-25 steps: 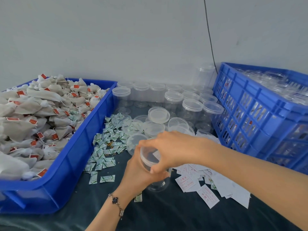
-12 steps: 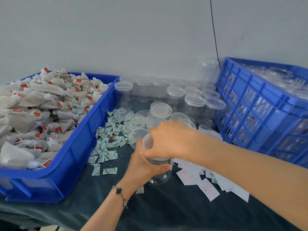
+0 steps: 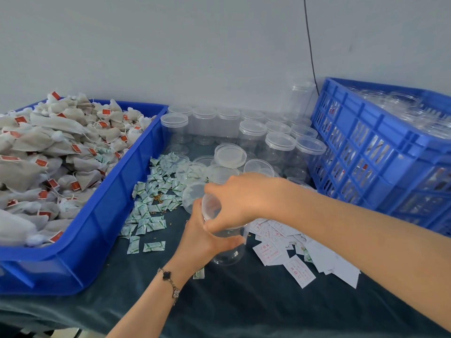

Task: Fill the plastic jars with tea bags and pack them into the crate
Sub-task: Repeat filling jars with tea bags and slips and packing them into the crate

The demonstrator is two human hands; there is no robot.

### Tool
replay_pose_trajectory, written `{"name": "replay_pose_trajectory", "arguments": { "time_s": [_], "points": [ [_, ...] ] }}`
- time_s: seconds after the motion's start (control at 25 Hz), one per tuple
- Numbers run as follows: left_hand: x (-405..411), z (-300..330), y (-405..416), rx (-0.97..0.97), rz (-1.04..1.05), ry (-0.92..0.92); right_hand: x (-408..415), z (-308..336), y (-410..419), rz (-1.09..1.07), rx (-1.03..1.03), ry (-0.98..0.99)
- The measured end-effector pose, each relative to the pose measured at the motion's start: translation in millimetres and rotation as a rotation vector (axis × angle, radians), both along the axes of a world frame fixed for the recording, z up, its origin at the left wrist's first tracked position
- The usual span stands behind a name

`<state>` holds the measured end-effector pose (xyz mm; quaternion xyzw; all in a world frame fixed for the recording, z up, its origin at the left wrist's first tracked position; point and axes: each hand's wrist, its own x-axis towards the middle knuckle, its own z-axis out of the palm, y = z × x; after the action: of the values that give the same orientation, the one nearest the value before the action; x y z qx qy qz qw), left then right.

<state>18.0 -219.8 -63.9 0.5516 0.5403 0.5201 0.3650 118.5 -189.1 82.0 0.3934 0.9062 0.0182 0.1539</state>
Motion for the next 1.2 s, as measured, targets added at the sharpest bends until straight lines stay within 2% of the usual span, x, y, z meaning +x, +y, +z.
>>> {"name": "replay_pose_trajectory", "arguments": {
  "time_s": [0.24,0.36,0.44,0.48,0.56,0.64,0.72,0.84,1.08,1.2],
  "points": [
    [-1,-3,2,-0.022,-0.001,-0.055,7,10,8,0.107,-0.296,0.028],
    [1,-1,1,0.001,0.015,-0.043,5,1,5,0.106,-0.358,0.286],
    [2,1,0,0.011,0.010,-0.046,-2,-12,-2,-0.024,-0.246,0.467],
    [3,3,-1,0.004,0.008,-0.043,-6,-19,-7,-0.086,-0.111,0.447],
    [3,6,-2,-0.013,0.010,-0.039,-13,-25,-11,-0.177,0.133,0.251],
    [3,7,-3,-0.029,0.010,-0.053,-14,-19,-11,-0.183,0.191,0.121],
    [4,9,-3,-0.036,0.014,-0.068,-10,-9,-7,-0.116,0.099,0.080],
    [4,7,-3,-0.005,0.035,0.009,-1,-1,4,0.028,-0.059,0.035],
    [6,6,-5,0.032,0.039,-0.010,11,1,17,0.149,-0.235,0.110],
    [4,5,-5,0.021,0.040,-0.017,12,8,19,0.235,-0.351,0.088]
  ]
}}
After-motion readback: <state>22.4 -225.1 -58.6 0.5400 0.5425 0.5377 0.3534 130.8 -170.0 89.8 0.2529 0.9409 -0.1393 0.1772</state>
